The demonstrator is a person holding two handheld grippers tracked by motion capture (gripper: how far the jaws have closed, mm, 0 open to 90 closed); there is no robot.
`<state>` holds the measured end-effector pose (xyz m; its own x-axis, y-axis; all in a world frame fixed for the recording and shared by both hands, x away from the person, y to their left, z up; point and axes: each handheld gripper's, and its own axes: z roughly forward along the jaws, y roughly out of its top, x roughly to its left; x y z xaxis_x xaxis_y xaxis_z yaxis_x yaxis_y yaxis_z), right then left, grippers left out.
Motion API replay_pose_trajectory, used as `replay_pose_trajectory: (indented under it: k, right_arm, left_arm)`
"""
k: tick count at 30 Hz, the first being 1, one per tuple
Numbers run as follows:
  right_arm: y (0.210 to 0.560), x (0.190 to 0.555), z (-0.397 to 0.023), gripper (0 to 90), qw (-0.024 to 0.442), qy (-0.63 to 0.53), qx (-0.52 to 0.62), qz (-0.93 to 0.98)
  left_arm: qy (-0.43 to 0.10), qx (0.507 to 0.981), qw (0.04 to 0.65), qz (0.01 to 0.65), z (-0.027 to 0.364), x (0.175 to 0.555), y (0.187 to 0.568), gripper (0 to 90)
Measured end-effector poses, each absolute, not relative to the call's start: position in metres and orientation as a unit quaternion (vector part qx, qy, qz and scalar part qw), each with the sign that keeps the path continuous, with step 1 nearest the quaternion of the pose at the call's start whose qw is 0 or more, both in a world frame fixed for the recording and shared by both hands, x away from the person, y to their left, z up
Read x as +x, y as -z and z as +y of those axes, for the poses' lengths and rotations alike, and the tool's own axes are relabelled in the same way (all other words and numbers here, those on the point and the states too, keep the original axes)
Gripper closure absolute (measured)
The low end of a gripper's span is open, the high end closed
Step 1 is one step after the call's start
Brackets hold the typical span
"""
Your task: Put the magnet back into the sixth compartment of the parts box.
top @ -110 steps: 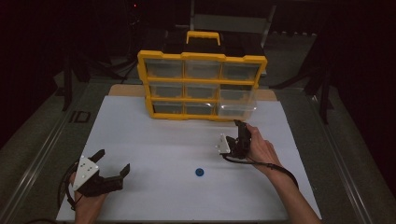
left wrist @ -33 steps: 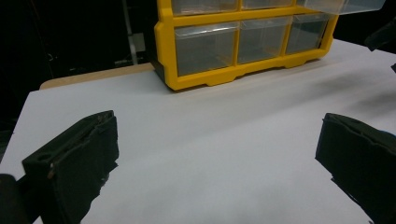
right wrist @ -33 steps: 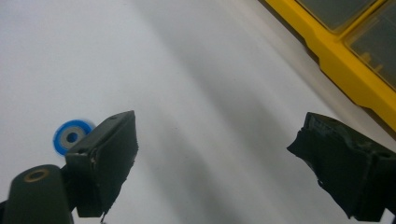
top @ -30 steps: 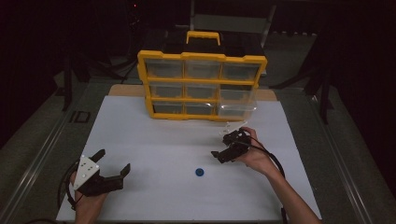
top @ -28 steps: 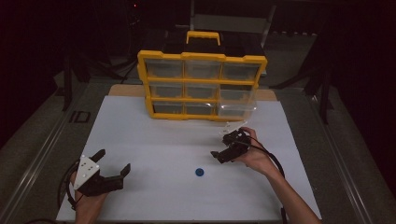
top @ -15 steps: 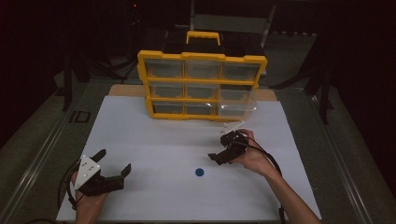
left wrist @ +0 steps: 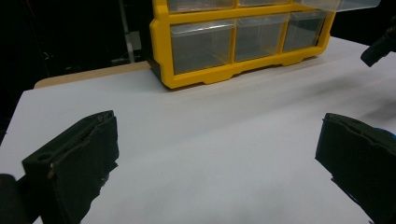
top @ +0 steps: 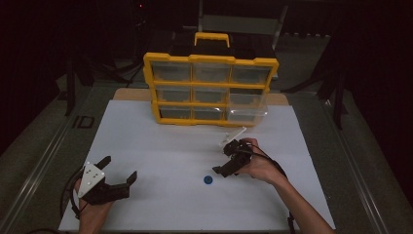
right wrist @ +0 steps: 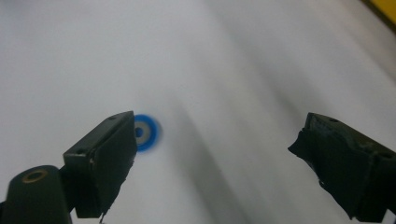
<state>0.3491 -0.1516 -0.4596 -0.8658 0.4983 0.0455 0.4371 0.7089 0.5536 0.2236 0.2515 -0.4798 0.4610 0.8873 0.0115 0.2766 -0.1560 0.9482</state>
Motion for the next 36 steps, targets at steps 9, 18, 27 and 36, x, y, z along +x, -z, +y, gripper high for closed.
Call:
replay_pose_trajectory:
  k: [9,18,27,36]
  right_arm:
    - [0.463,0.346,-0.144,11.7,0.033,-0.272,0.244,0.93]
    - [0.468,0.344,-0.137,11.9,0.022,-0.259,0.232,0.937]
    - [0.472,0.34,-0.13,13.6,0.016,-0.248,0.226,0.942]
    - [0.475,0.337,-0.125,12.9,0.013,-0.239,0.217,0.946]
  left_arm:
    - [-0.308,0.694,0.498,0.418,0.252,0.223,0.479,0.0]
    - [-0.308,0.694,0.498,0.418,0.251,0.223,0.479,0.0]
    - [-0.308,0.694,0.499,0.418,0.252,0.223,0.479,0.0]
    - [-0.308,0.694,0.498,0.418,0.252,0.223,0.479,0.0]
